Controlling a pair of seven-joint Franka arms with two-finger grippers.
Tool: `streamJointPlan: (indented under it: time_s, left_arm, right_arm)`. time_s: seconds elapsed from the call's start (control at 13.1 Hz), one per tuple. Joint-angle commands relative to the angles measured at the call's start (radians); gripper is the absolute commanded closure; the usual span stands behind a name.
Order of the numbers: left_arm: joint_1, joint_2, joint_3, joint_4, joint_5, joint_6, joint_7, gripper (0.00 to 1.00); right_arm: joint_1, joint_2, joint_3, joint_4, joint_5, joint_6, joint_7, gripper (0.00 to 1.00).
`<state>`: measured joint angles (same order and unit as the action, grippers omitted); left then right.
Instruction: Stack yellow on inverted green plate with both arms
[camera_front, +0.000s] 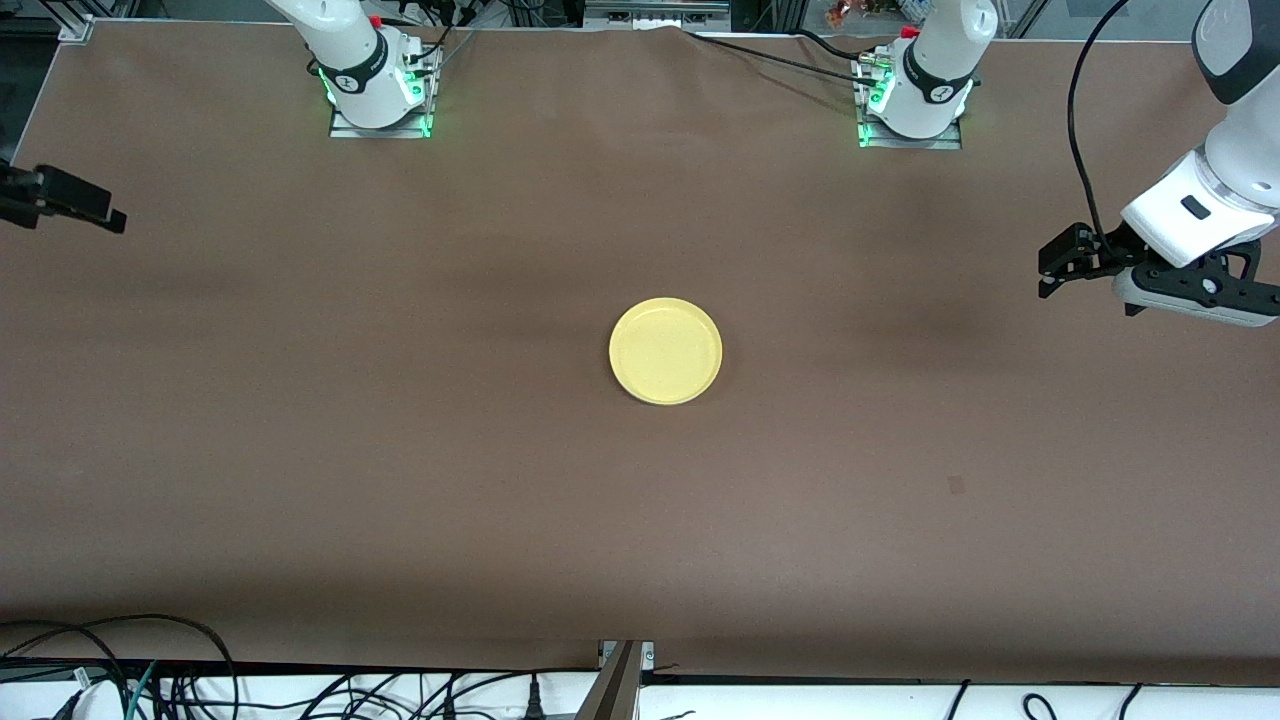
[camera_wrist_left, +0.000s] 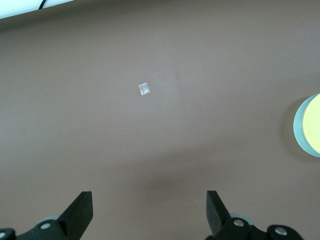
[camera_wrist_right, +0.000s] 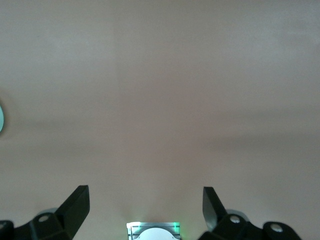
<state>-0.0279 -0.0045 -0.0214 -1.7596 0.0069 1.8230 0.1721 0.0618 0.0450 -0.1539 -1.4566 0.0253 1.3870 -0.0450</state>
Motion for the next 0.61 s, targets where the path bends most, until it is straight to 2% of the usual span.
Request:
streamJointPlan:
  time_s: [0.0,0.15,0.53]
  left_arm:
    - [0.002,-0.009,-0.005,0.002,0.025,-0.004,0.018,0.00]
    - [0.002,-0.009,-0.005,0.002,0.025,-0.004,0.018,0.00]
    - [0.003,-0.009,-0.005,0.002,0.025,-0.004,0.018,0.00]
  right_arm:
    - [-0.026,-0.043,0.030,-0.039,-0.027,-0.029,-0.009,0.00]
    - [-0.026,-0.030,0.024,-0.025,-0.064,-0.051,-0.013,0.00]
    - [-0.022,-0.005,0.025,0.001,-0.056,-0.052,-0.012,0.00]
